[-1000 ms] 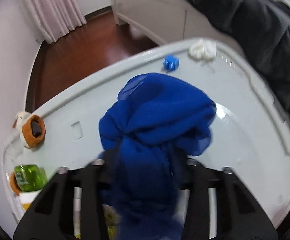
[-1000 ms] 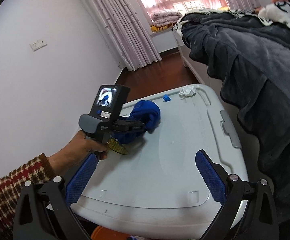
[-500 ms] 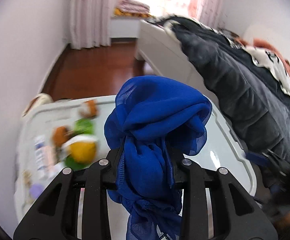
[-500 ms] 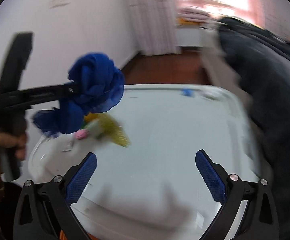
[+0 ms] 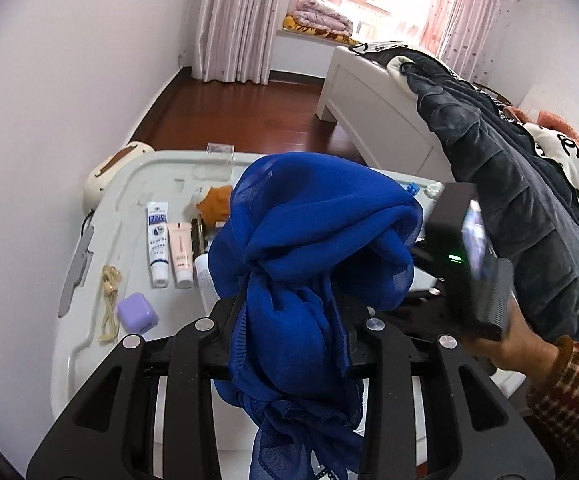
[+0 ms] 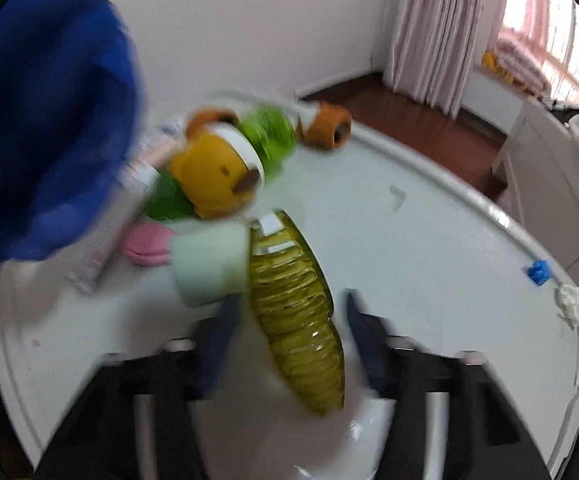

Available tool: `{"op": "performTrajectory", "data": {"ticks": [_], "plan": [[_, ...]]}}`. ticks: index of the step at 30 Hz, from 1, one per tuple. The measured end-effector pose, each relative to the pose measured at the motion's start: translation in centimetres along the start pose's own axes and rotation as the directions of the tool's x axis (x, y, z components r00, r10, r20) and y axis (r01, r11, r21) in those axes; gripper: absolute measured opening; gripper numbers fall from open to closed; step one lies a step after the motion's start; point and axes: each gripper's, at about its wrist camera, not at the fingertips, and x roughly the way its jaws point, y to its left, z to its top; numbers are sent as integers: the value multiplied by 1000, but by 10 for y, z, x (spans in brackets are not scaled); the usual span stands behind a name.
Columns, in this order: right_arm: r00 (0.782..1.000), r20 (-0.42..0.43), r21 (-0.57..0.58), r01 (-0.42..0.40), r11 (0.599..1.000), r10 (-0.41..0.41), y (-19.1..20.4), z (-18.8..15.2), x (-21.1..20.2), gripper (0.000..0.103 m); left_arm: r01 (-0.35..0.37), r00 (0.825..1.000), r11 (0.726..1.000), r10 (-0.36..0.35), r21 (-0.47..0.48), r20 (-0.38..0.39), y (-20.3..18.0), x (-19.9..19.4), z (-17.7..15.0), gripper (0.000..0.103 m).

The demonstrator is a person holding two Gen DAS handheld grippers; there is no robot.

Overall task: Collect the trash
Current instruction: 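Carry the blue scarf to the bucket while the right gripper carries the yellow-green comb, then open both grippers over the orange bucket and return to the lid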

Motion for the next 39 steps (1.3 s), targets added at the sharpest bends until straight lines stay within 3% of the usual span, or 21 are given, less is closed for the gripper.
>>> {"op": "performTrajectory", "data": {"ticks": [7,13,16,19,24,31,32,33,35,39], "plan": [[999,43,120,25,992,-31,0,-17,-49,30,30,999,999,-30,14,-18,-5,-4,-8,34],[994,102,218,-54,974,32,12,-57,-128,30,84,997,994,-84,68,-3,-31,-35,-34,34],[991,101,247,-115,962,92,39,-99,-162,30,120,993,990,-118,74,-22,-39,-46,-60,34],[988,53,276,-154,949,145,67,-144,-173,31,182,980,980,-174,81,-98,-46,-55,-97,35],[973,-86,299,-180,937,215,104,-203,-158,31,221,952,971,-195,90,-238,-58,-68,-154,35],[945,-266,269,-115,956,188,121,-245,-132,31,210,913,972,-156,105,-377,-74,-65,-201,35],[945,-273,260,-106,960,179,122,-247,-131,39,207,909,972,-150,110,-388,-74,-63,-203,35],[949,-263,261,-102,960,172,123,-247,-132,61,205,906,972,-145,112,-399,-74,-60,-206,35],[958,-238,273,-92,958,160,123,-245,-138,85,199,904,974,-140,107,-403,-73,-58,-208,38],[975,-168,280,-97,955,149,117,-238,-149,85,190,904,976,-132,106,-406,-70,-57,-209,49]]}}
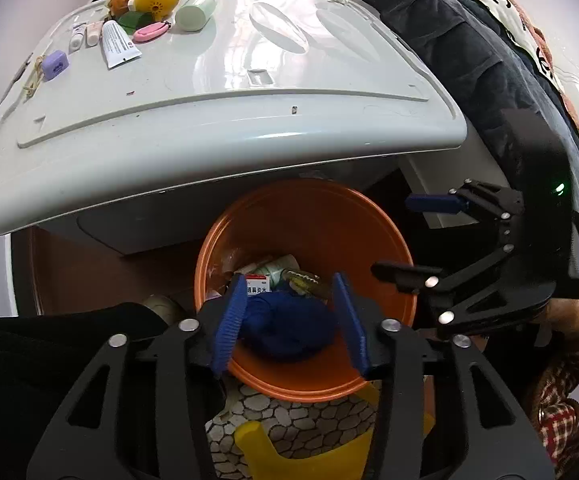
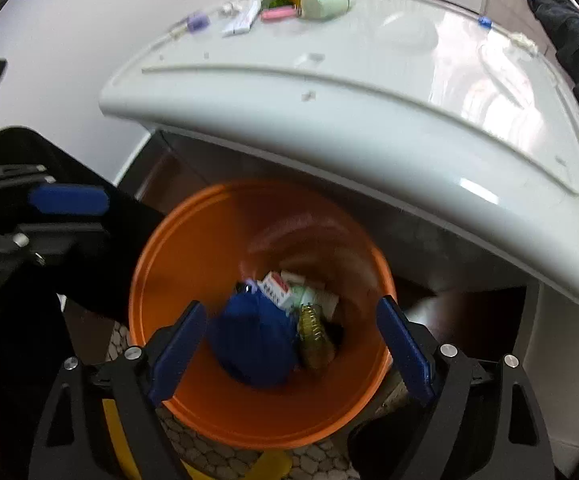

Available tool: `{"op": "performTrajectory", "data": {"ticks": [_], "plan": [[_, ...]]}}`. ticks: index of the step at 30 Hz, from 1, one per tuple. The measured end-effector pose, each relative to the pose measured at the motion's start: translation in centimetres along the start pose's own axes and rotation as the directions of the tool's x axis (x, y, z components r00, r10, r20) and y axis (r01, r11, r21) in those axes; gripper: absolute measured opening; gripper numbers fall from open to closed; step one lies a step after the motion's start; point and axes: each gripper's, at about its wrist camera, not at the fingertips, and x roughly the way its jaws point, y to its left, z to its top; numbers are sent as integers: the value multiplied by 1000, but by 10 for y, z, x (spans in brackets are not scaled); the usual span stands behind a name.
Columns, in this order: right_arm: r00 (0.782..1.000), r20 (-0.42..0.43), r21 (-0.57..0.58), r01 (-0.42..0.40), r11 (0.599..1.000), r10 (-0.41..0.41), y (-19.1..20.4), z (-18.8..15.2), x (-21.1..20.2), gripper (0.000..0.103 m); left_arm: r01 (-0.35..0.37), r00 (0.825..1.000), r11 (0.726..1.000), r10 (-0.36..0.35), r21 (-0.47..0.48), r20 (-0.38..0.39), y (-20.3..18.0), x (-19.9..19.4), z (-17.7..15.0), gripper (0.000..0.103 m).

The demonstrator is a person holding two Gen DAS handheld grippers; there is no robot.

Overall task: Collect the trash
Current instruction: 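Open both grippers over the orange bucket and return to the lid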

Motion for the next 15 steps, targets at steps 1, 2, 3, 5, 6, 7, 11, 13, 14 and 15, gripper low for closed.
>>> {"op": "performTrajectory", "data": {"ticks": [1,2,3,5,6,7,11,13,14,15], "plan": [[1000,8,8,2,1000,-2,-1,1,-1,85,-2,1000,1000,2,0,1,0,0,1,50],[1000,16,13,8,1000,-8,-4,8,-1,85,-3,1000,1000,3,0,3,1,1,0,51],[999,37,19,18,1000,-19,-6,12,-4,85,-4,1000,1000,4,2,10,1,0,1,51],[994,107,20,32,999,-34,-9,25,-19,85,-13,999,1000,13,4,36,3,-4,5,54],[989,145,18,35,999,-37,-11,34,-29,85,-17,998,1000,17,3,56,5,-8,9,57],[984,175,15,34,999,-36,-12,40,-39,86,-20,996,1000,20,1,82,8,-13,14,59],[945,327,22,14,1000,-20,-19,91,-80,97,-48,975,999,51,-19,214,21,-37,53,64],[923,384,36,-6,999,-8,-26,126,-95,97,-67,955,997,76,-44,287,32,-49,80,65],[920,393,40,-6,999,-10,-29,139,-97,97,-78,947,995,92,-56,307,37,-51,90,65],[912,411,48,5,999,-24,-32,157,-99,97,-94,939,993,113,-74,324,43,-54,102,66]]}}
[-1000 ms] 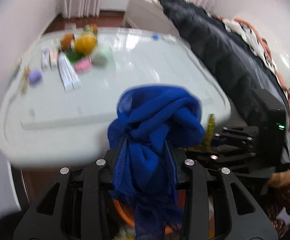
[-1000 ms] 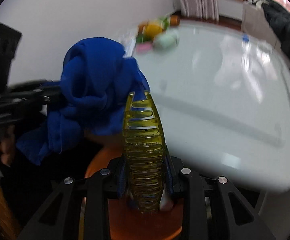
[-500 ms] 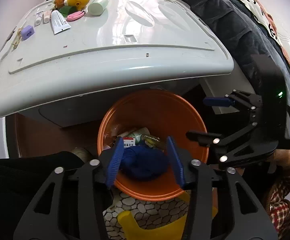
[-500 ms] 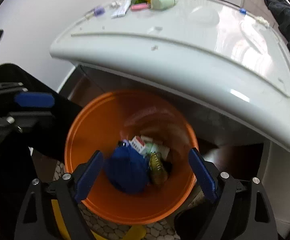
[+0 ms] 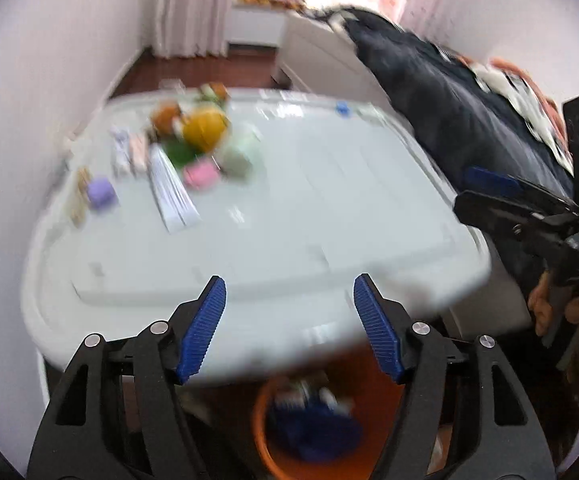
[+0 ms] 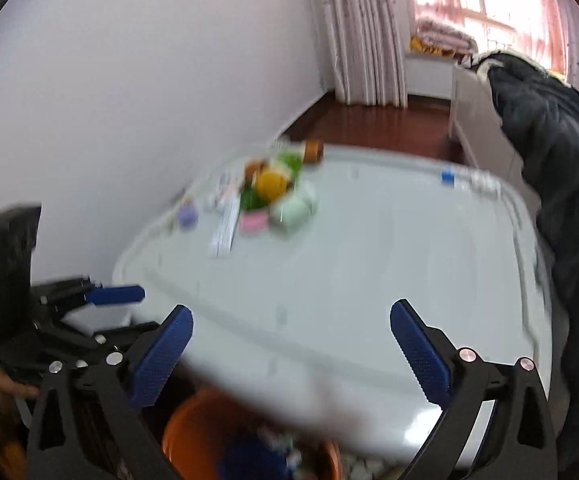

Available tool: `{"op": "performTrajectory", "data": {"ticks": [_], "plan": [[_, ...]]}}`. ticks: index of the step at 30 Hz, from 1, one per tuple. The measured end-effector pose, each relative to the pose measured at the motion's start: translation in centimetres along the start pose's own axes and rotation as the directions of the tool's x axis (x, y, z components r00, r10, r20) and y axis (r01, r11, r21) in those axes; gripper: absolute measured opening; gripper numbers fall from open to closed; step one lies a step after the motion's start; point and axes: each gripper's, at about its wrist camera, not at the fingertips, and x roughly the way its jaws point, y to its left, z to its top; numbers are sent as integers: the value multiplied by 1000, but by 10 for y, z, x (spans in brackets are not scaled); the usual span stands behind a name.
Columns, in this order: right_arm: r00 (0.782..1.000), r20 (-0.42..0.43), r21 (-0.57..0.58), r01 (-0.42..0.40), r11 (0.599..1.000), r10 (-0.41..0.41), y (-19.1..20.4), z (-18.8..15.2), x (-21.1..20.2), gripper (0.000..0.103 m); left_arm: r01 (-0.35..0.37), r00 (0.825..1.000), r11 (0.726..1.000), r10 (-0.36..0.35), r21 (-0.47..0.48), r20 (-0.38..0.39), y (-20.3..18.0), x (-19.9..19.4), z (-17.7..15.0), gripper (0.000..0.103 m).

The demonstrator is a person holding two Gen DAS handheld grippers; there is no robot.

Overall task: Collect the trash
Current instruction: 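Open both grippers over the orange bucket and return to the lid, then grasp the white ointment tube with the left gripper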

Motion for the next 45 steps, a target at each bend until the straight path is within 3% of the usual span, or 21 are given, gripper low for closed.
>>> {"op": "performTrajectory", "data": {"ticks": [4,8,14,17,18,19,20,24,29,30,32,38,45], "plan": [[995,85,10,42,999,-43,-1,32,21,97,-111,994,992,112,-65,5,29,29,42,69],[991,99,48,82,995,-87,-4,38,35,98,-219,975,967,212,-129,-65,65,77,71,69],[992,98,-37,86,996,-82,15,40,41,98,-315,945,936,293,-157,-147,83,123,74,69],[994,84,-25,70,997,-68,15,40,46,98,-364,924,921,339,-137,-179,85,139,72,69],[995,74,-11,64,998,-63,13,40,48,98,-385,913,915,359,-121,-194,86,145,71,56],[996,71,0,61,998,-61,11,40,49,98,-384,912,915,356,-121,-203,88,149,69,39],[996,68,8,60,998,-60,10,40,51,97,-389,913,912,362,-128,-188,90,147,70,35],[994,56,5,98,995,-98,8,41,57,98,-365,929,919,347,-147,-131,90,128,69,33],[996,2,61,84,995,-84,1,50,87,98,-326,945,937,327,-128,-16,72,87,69,30],[996,-14,73,91,993,-90,0,52,98,98,-320,946,939,323,-122,0,69,82,70,13],[993,-43,83,109,991,-105,2,55,119,98,-286,957,950,290,-127,14,66,77,72,13],[980,-107,10,169,986,-167,21,61,185,97,-253,967,960,256,-122,7,68,81,70,12],[978,-140,13,157,988,-154,30,63,222,97,-261,964,956,265,-134,9,90,72,64,13]]}}
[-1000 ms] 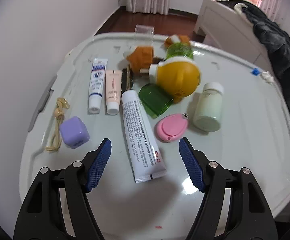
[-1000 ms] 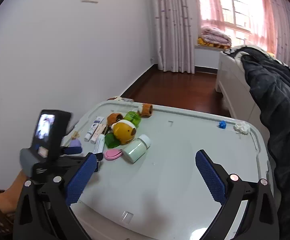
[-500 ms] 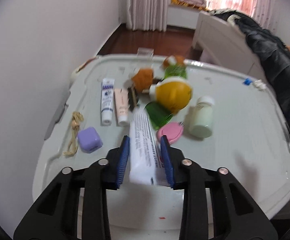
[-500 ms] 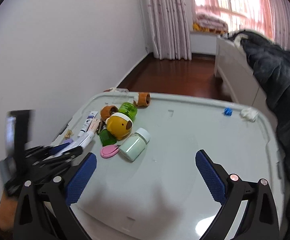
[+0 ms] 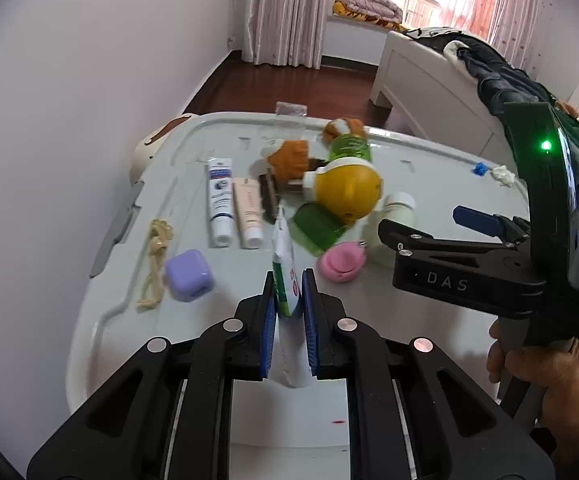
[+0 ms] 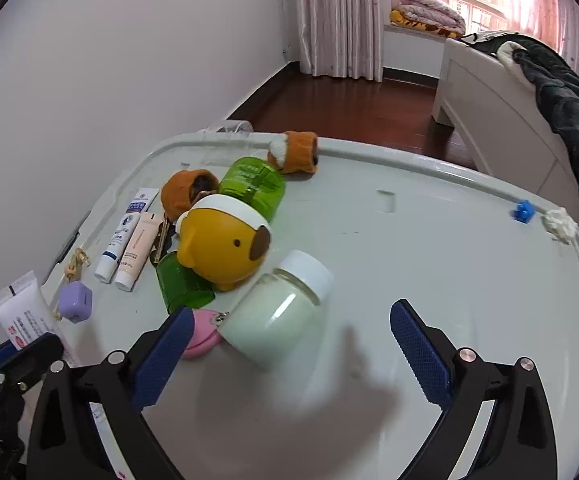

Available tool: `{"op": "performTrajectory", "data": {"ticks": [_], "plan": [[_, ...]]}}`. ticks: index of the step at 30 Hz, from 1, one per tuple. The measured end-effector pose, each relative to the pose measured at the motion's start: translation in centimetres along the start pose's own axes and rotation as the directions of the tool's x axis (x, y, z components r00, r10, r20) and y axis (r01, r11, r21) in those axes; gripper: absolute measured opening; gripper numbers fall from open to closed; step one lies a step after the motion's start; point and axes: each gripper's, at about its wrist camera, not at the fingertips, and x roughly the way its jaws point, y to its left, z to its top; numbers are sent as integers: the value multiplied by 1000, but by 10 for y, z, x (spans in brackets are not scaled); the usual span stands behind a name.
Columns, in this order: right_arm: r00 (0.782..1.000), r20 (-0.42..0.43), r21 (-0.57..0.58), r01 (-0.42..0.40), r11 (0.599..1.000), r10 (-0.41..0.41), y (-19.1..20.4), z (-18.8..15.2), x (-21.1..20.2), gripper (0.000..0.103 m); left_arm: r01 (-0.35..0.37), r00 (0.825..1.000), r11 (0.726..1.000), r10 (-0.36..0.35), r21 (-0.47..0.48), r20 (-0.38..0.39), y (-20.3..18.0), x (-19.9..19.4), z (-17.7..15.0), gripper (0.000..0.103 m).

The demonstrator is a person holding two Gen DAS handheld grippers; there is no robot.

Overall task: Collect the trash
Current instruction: 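Grasp the white ointment tube with the left gripper, then grasp the white jar with the right gripper while the left gripper holds the tube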

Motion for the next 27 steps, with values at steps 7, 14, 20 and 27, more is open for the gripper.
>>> {"op": "performTrajectory", "data": {"ticks": [7,14,20,27], "plan": [[1000,17,-39,-6,999,7,9,-1,-9,97,18,994,999,-22,-41,-108,15,23,-13,46],[999,48,-50,9,999,-7,-3,1,-24,97,4,988,999,-11,-51,-154,16,43,-22,55],[998,53,-34,17,999,-16,-10,3,-28,97,-78,991,997,79,15,-110,5,47,-20,29],[999,27,-34,42,999,-41,-14,0,-17,97,-9,1000,1000,8,-7,-13,11,13,-13,23]]}}
